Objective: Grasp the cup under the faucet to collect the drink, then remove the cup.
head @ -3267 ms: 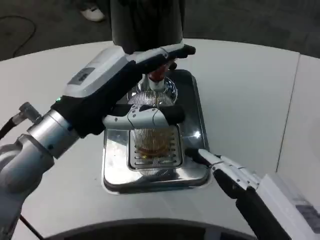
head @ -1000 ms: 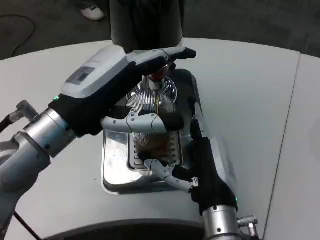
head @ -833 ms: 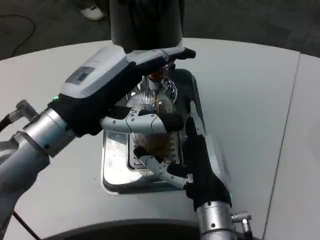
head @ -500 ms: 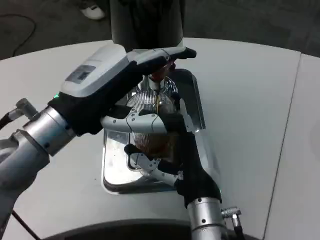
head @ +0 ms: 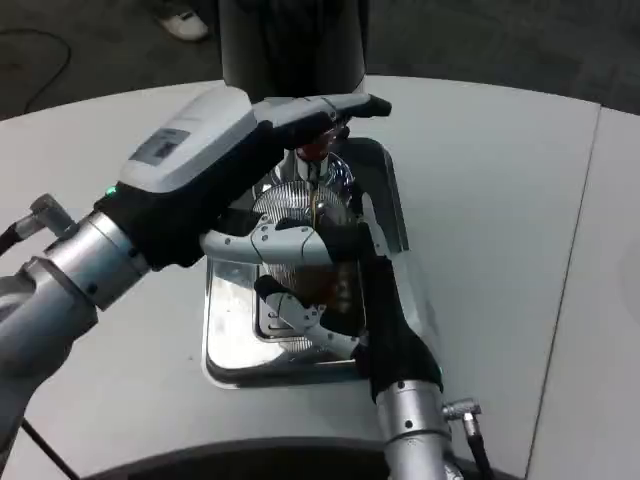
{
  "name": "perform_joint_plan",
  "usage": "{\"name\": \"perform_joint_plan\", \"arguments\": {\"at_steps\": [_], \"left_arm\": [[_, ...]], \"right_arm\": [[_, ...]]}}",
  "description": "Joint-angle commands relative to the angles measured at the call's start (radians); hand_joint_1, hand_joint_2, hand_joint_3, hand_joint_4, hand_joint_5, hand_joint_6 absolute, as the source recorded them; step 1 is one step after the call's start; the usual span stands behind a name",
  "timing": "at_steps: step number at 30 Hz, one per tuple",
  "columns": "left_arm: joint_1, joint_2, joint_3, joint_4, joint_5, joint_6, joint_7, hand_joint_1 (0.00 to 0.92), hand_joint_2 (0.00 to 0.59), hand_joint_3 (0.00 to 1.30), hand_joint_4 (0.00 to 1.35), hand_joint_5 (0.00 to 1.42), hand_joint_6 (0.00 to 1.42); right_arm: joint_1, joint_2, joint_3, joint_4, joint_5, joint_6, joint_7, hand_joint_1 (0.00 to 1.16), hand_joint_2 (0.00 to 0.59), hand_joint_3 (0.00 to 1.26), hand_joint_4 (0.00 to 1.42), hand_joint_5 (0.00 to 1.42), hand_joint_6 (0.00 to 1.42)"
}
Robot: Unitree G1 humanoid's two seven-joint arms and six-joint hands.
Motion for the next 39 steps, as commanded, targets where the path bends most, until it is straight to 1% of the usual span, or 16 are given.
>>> {"name": "perform_joint_plan", "arguments": {"at_steps": [1,6,15,19,22,23,27,31,36,39], "left_arm": [[0.021,0.022,-0.016,0.021,0.028,-0.007,-0.022,0.000,0.034,0.22,0.19,0.28,0.20],[0.018,0.021,-0.016,0.028,0.028,-0.010,-0.020,0.000,0.034,0.22,0.19,0.28,0.20],[0.011,0.025,-0.010,0.036,0.026,-0.009,-0.019,0.000,0.034,0.22,0.19,0.28,0.20],[0.013,0.028,-0.006,0.040,0.021,-0.008,-0.018,0.000,0.034,0.22,0.19,0.28,0.20],[0.020,0.028,0.008,0.046,0.004,0.000,-0.014,0.000,0.041,0.22,0.19,0.28,0.20],[0.022,0.025,0.013,0.048,-0.007,0.006,-0.016,0.000,0.042,0.22,0.19,0.28,0.20],[0.028,0.006,0.034,0.070,-0.106,0.048,-0.046,0.000,0.042,0.22,0.19,0.28,0.20],[0.032,-0.007,0.052,0.075,-0.196,0.094,-0.079,0.000,0.048,0.22,0.15,0.26,0.20],[0.037,-0.025,0.073,0.068,-0.281,0.154,-0.126,0.000,0.053,0.22,0.13,0.23,0.18],[0.039,-0.034,0.088,0.061,-0.331,0.195,-0.153,0.000,0.055,0.20,0.09,0.20,0.17]], "right_arm": [[-0.038,0.062,-0.014,0.034,0.020,-0.004,0.001,0.71,0.187,0.00,0.02,0.00,0.06],[-0.055,0.062,-0.018,0.050,0.027,-0.008,0.001,0.71,0.187,0.00,0.02,0.00,0.06],[-0.119,0.087,-0.024,0.127,0.037,-0.017,-0.010,0.71,0.180,0.00,0.02,0.01,0.06],[-0.135,0.092,-0.021,0.149,0.041,-0.023,-0.017,0.71,0.180,0.00,0.02,0.01,0.06],[-0.149,0.099,-0.020,0.171,0.045,-0.027,-0.029,0.71,0.178,0.02,0.05,0.05,0.09],[-0.152,0.100,-0.019,0.176,0.045,-0.030,-0.035,0.71,0.178,0.02,0.06,0.07,0.11],[-0.157,0.102,-0.014,0.190,0.044,-0.040,-0.054,0.73,0.174,0.06,0.18,0.18,0.18],[-0.159,0.104,-0.016,0.203,0.055,-0.048,-0.050,0.74,0.169,0.07,0.24,0.25,0.21],[-0.166,0.102,-0.018,0.209,0.055,-0.054,-0.058,0.76,0.169,0.17,0.33,0.35,0.26],[-0.166,0.102,-0.019,0.210,0.056,-0.056,-0.062,0.76,0.169,0.22,0.39,0.41,0.29]]}}
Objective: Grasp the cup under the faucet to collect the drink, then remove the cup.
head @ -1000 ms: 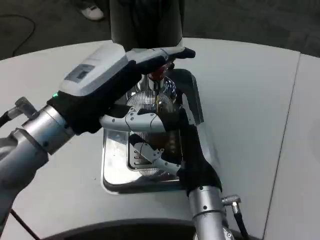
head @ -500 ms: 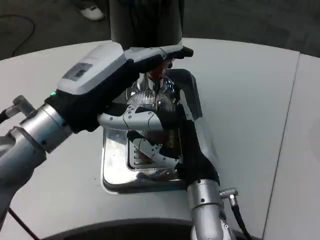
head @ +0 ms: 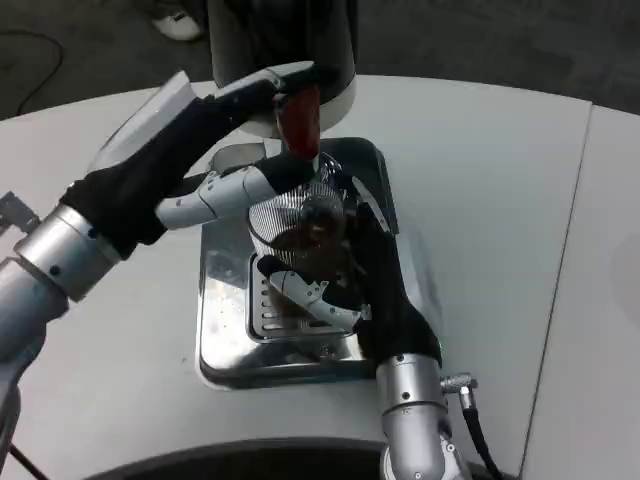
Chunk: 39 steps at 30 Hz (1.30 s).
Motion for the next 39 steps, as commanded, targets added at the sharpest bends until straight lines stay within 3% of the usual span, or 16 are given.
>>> {"name": "perform_joint_plan", "arguments": {"at_steps": [1,5,17,27,39], "left_arm": [[0.035,-0.008,0.034,0.003,-0.062,0.069,-0.041,0.000,0.055,0.20,0.08,0.20,0.16],[0.039,-0.015,0.054,-0.009,-0.087,0.098,-0.062,0.000,0.055,0.20,0.06,0.18,0.16],[0.106,-0.029,0.142,-0.101,-0.209,0.203,-0.098,0.000,0.057,0.24,0.09,0.19,0.16],[0.153,-0.038,0.172,-0.173,-0.247,0.242,-0.106,0.000,0.062,0.20,0.09,0.19,0.17],[0.292,-0.012,0.266,-0.291,-0.278,0.254,-0.118,0.000,0.065,0.20,0.09,0.20,0.18]], "right_arm": [[-0.027,0.111,-0.005,0.024,0.014,0.012,-0.004,0.77,0.167,0.24,0.41,0.44,0.31],[-0.022,0.112,-0.002,0.025,0.013,0.011,-0.010,0.77,0.169,0.27,0.45,0.48,0.32],[-0.015,0.118,0.008,0.029,0.007,-0.010,-0.032,0.85,0.169,0.55,0.63,0.70,0.51],[0.009,0.116,0.030,0.008,0.000,-0.021,-0.058,0.88,0.170,0.66,0.74,0.83,0.69],[0.081,0.097,0.065,-0.083,-0.020,-0.010,-0.056,0.90,0.145,0.71,0.78,0.92,0.82]]}}
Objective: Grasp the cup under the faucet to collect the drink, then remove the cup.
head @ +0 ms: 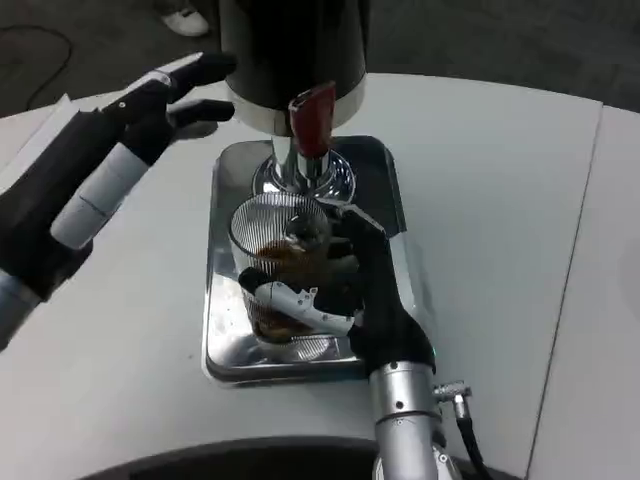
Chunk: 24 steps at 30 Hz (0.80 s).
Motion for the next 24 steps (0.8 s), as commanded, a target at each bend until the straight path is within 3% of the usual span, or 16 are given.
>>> {"name": "perform_joint_plan", "arguments": {"at_steps": [1,13,18,24], "left_arm": [[0.066,0.023,0.044,-0.039,-0.017,0.011,-0.014,0.000,0.066,0.20,0.09,0.20,0.18],[0.154,0.025,0.087,-0.080,-0.020,-0.001,-0.033,0.000,0.069,0.20,0.09,0.21,0.18],[0.184,0.039,0.103,-0.092,0.007,-0.056,-0.042,0.000,0.070,0.20,0.11,0.22,0.18],[0.224,0.065,0.127,-0.077,0.041,-0.184,-0.067,0.000,0.070,0.21,0.13,0.23,0.18]], "right_arm": [[0.055,0.096,0.018,-0.056,-0.012,0.008,0.000,0.90,0.142,0.71,0.78,0.93,0.82],[0.175,0.080,0.053,-0.220,-0.036,0.037,0.033,0.90,0.137,0.71,0.79,0.93,0.84],[0.233,0.068,0.061,-0.308,-0.048,0.049,0.063,0.90,0.137,0.71,0.79,0.93,0.85],[0.290,0.048,0.070,-0.421,-0.058,0.073,0.112,0.90,0.136,0.72,0.79,0.93,0.85]]}}
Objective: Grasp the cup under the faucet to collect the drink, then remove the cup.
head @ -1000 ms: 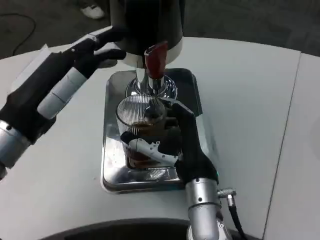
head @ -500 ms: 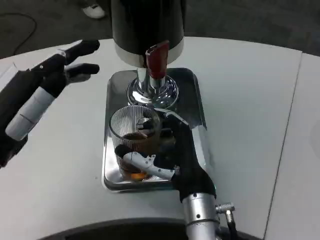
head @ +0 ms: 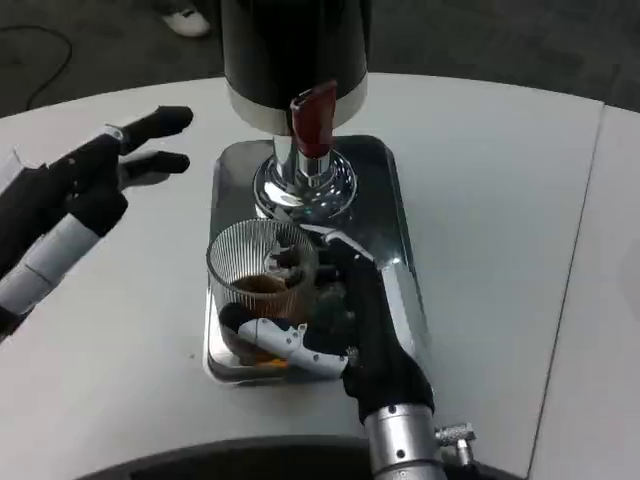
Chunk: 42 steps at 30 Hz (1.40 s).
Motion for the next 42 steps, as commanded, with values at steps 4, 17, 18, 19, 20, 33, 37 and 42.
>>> {"name": "perform_joint_plan", "arguments": {"at_steps": [4,17,18,19,20,33,37,42], "left_arm": [[0.062,0.053,0.036,0.034,0.071,-0.212,-0.028,0.000,0.071,0.22,0.13,0.23,0.18],[0.102,0.092,0.032,0.068,0.097,-0.370,-0.026,0.000,0.077,0.22,0.15,0.23,0.18],[0.110,0.093,0.033,0.063,0.104,-0.389,-0.027,0.000,0.077,0.22,0.15,0.23,0.18],[0.117,0.095,0.035,0.058,0.111,-0.410,-0.027,0.000,0.077,0.22,0.15,0.23,0.18],[0.125,0.098,0.038,0.054,0.117,-0.431,-0.026,0.000,0.077,0.22,0.15,0.23,0.18],[0.220,0.123,0.050,0.074,0.129,-0.663,-0.019,0.000,0.081,0.21,0.05,0.14,0.10],[0.249,0.134,0.024,0.042,0.131,-0.718,-0.024,0.000,0.082,0.20,0.04,0.13,0.08],[0.272,0.139,-0.005,0.010,0.132,-0.763,-0.016,0.000,0.085,0.20,0.04,0.12,0.08]], "right_arm": [[0.089,0.024,0.015,-0.158,-0.013,0.017,0.063,0.89,0.136,0.72,0.79,0.94,0.86],[0.169,-0.019,-0.003,-0.366,-0.018,0.072,0.164,0.89,0.129,0.72,0.79,0.95,0.89],[0.179,-0.023,-0.004,-0.387,-0.018,0.077,0.174,0.89,0.130,0.72,0.79,0.95,0.89],[0.187,-0.025,-0.005,-0.403,-0.019,0.081,0.181,0.89,0.131,0.72,0.79,0.95,0.89],[0.193,-0.027,-0.006,-0.418,-0.020,0.085,0.189,0.89,0.130,0.72,0.79,0.95,0.89],[0.320,-0.076,-0.043,-0.648,-0.016,0.148,0.304,0.89,0.128,0.72,0.80,0.97,0.91],[0.381,-0.109,-0.073,-0.739,-0.006,0.164,0.358,0.89,0.130,0.72,0.80,0.98,0.91],[0.456,-0.144,-0.113,-0.848,0.010,0.181,0.413,0.89,0.130,0.72,0.80,0.98,0.92]]}}
